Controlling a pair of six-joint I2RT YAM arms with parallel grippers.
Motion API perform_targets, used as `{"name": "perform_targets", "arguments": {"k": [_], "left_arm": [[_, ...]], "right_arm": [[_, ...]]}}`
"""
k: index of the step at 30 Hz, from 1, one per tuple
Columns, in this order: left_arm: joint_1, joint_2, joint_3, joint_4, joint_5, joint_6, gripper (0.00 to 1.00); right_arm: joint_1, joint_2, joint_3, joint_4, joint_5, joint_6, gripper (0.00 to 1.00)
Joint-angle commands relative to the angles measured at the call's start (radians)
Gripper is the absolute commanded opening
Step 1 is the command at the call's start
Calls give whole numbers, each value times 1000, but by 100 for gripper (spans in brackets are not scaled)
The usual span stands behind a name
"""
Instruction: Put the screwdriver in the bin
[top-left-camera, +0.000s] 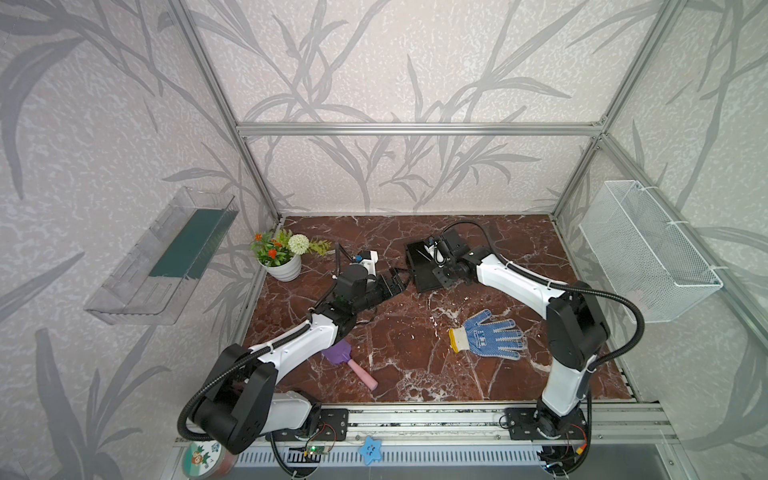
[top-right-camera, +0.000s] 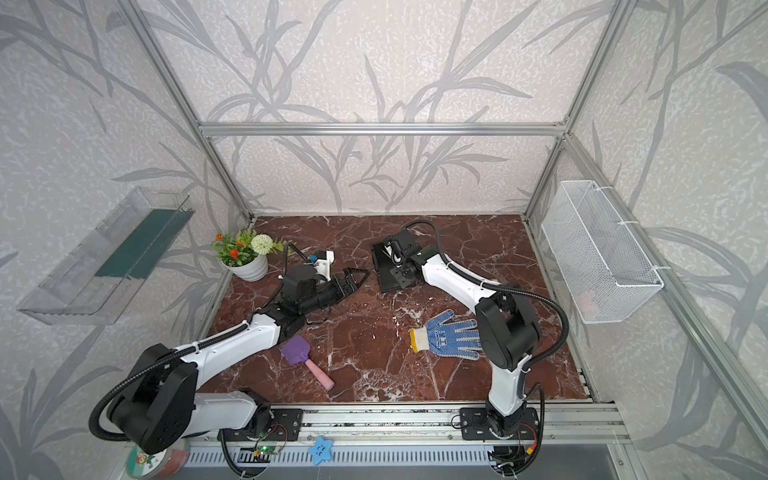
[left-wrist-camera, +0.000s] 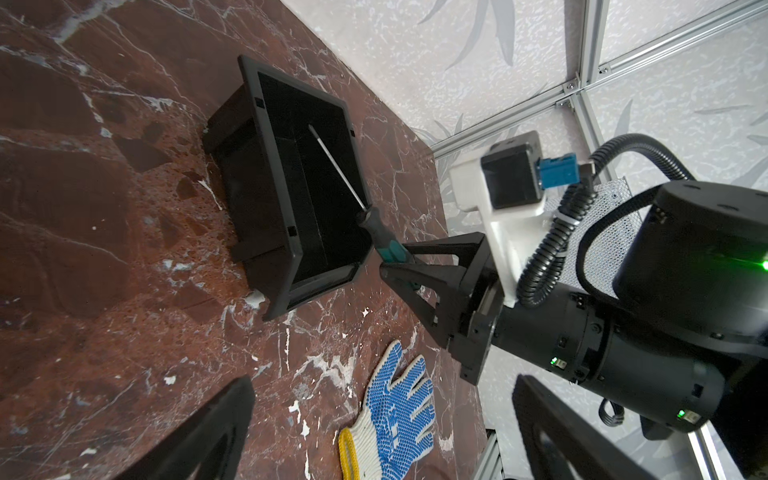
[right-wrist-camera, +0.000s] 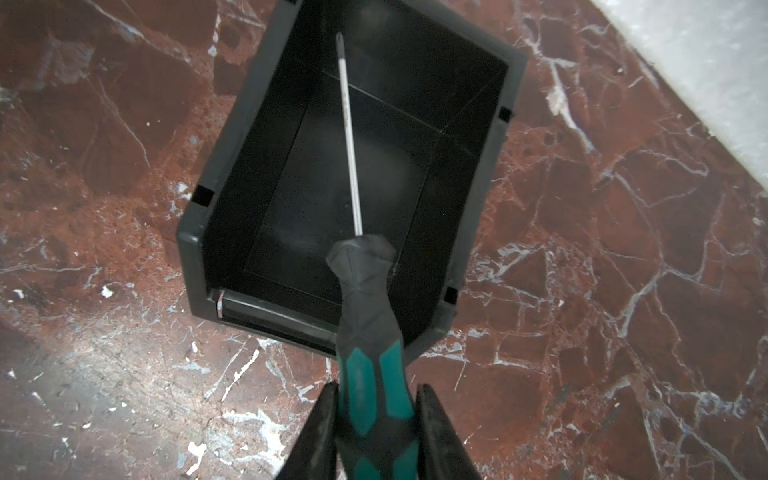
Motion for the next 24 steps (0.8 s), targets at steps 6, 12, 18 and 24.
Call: {"name": "perform_targets", "arguments": {"k": [6, 12, 18, 24], "left_arm": [[-5, -1, 17, 34, -9, -15, 99], [-4, -33, 12, -19, -32, 12, 99], [0, -79, -12, -44, -95, 35, 99], [4, -106, -12, -87, -109, 62, 99]], "right_arm": [[2, 132, 154, -87, 3, -87, 17], [2, 211, 219, -85, -15, -142, 19], [0, 279, 283, -93, -13, -168, 24], [-7, 302, 289, -72, -39, -167, 29]]}}
